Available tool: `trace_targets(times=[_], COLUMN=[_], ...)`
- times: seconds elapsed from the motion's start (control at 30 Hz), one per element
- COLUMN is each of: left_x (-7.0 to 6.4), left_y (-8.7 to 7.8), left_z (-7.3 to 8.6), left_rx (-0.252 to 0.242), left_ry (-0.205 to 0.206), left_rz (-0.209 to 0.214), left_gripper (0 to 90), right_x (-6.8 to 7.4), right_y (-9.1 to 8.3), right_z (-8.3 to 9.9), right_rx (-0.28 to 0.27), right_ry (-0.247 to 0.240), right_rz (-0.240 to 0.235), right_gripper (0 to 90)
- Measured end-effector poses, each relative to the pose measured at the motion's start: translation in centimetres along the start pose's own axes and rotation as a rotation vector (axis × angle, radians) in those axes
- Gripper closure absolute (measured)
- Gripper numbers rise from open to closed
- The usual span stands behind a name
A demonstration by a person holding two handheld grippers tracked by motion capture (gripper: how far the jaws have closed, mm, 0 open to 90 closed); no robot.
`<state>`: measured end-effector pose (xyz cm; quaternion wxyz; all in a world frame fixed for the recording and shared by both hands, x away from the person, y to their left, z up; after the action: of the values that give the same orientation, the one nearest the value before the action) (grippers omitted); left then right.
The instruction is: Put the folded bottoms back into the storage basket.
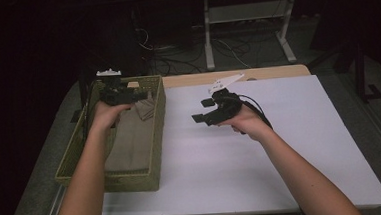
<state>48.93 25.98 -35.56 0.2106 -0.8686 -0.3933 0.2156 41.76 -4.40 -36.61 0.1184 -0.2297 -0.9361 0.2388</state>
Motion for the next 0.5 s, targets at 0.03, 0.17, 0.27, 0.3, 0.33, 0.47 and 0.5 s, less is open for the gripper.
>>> trace_targets(times=[0.03,0.17,0.27,0.3,0.33,0.47,0.5], left_x=[-0.4,-1.8,-2.8,-3.1,-3.5,-5.0,-5.2], left_y=[-0.1,-0.6,-1.0,-1.2,-1.3,-1.7,-1.7], left_z=[0.1,0.4,0.7,0.8,0.8,1.2,1.3], left_rx=[-0.002,-0.009,-0.007,-0.010,-0.011,-0.018,-0.016], left_ry=[0.004,0.017,0.034,0.037,0.038,0.056,0.061], left_rz=[0.005,0.016,0.019,0.022,0.029,0.049,0.050], left_gripper=[21.0,18.6,16.8,16.3,15.7,13.9,13.3], right_x=[-0.1,-0.4,-0.8,-0.9,-1.1,-1.3,-1.3], right_y=[-0.1,-0.6,-1.2,-1.5,-1.7,-2.8,-3.1], right_z=[0.0,0.0,0.1,0.2,0.2,0.8,1.0], right_rx=[-0.001,-0.014,-0.024,-0.030,-0.034,-0.048,-0.053], right_ry=[-0.002,-0.001,0.004,0.001,-0.006,-0.022,-0.021], right_rz=[-0.004,-0.014,-0.006,-0.001,0.001,0.019,0.024], right_gripper=[29.1,27.6,25.2,24.3,23.4,18.7,17.5])
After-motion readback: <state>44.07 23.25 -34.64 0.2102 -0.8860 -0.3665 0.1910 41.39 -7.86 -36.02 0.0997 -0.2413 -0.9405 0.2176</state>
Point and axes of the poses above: each handheld gripper's, and its own axes: y roughly forward along the jaws, z roughly out of its underside, x roughly to its left, the point moved 4 cm from there along y, roughly forward along the jaws, and after that the axes turned 2 degrees about -x, right-handed, at the moved point
